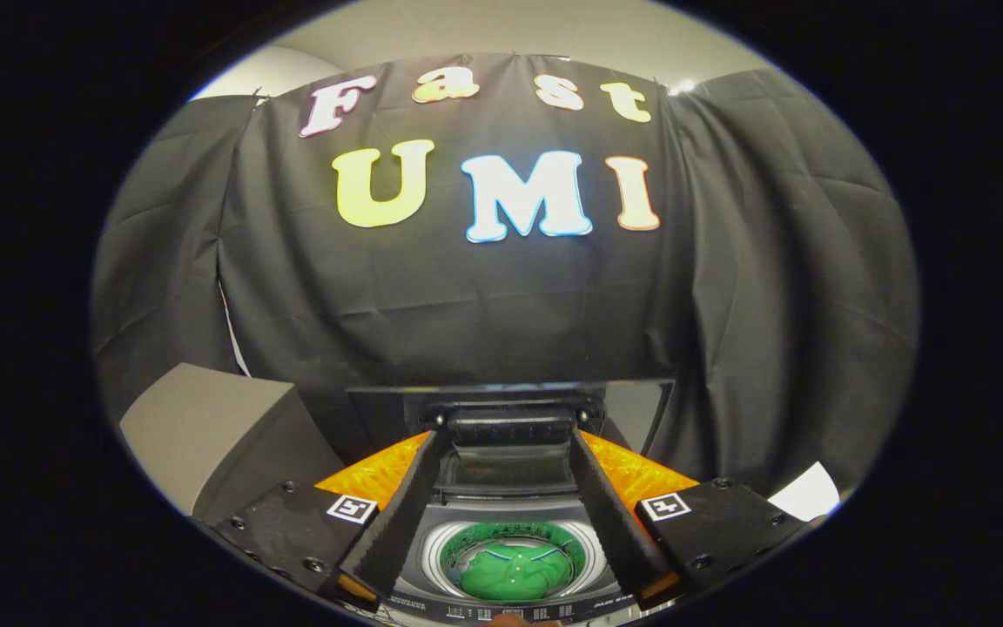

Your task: Put the clothes into the washing machine and then close the washing machine lid.

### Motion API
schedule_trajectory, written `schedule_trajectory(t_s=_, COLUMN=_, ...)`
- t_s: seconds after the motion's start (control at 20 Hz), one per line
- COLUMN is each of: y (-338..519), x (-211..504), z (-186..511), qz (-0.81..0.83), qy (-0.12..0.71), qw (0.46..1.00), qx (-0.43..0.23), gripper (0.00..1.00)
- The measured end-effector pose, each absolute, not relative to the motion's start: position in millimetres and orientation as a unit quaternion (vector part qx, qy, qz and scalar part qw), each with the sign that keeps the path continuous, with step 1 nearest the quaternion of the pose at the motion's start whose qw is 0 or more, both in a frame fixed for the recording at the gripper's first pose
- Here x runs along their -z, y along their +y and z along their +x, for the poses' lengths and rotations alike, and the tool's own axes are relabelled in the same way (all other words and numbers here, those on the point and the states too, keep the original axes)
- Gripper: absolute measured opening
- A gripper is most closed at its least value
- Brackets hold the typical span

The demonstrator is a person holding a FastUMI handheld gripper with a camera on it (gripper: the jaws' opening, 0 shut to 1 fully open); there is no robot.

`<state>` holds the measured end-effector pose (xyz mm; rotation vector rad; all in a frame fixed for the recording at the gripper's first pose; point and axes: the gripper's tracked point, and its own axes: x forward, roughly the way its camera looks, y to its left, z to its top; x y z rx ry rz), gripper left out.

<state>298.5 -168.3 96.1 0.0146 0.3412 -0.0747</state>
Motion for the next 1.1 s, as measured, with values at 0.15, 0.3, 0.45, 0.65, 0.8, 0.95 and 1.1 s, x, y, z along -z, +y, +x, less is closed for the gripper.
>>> schedule_trajectory(t_s=0.15, y=-160.1, x=-113.7, z=311.2, qz=0.020, qy=0.155, qw=0.987, qx=0.029, gripper=0.94)
schedule_trajectory(t_s=0.3, y=-166.3, x=-120.4, z=326.4, qz=0.011, qy=0.144, qw=0.989, qx=0.031, gripper=0.94)
schedule_trajectory(t_s=0.45, y=-171.9, x=-115.2, z=347.9, qz=0.009, qy=0.146, qw=0.989, qx=0.036, gripper=0.94)
schedule_trajectory(t_s=0.65, y=-181.5, x=-101.4, z=382.6, qz=0.010, qy=0.151, qw=0.988, qx=0.039, gripper=0.94)
schedule_trajectory(t_s=0.8, y=-185.7, x=-90.9, z=409.3, qz=0.005, qy=0.159, qw=0.987, qx=0.038, gripper=0.94)
schedule_trajectory(t_s=0.95, y=-183.6, x=-78.3, z=431.9, qz=0.023, qy=0.178, qw=0.983, qx=0.028, gripper=0.94)
schedule_trajectory(t_s=1.1, y=-189.0, x=-63.6, z=447.9, qz=0.008, qy=0.191, qw=0.981, qx=0.035, gripper=0.95)
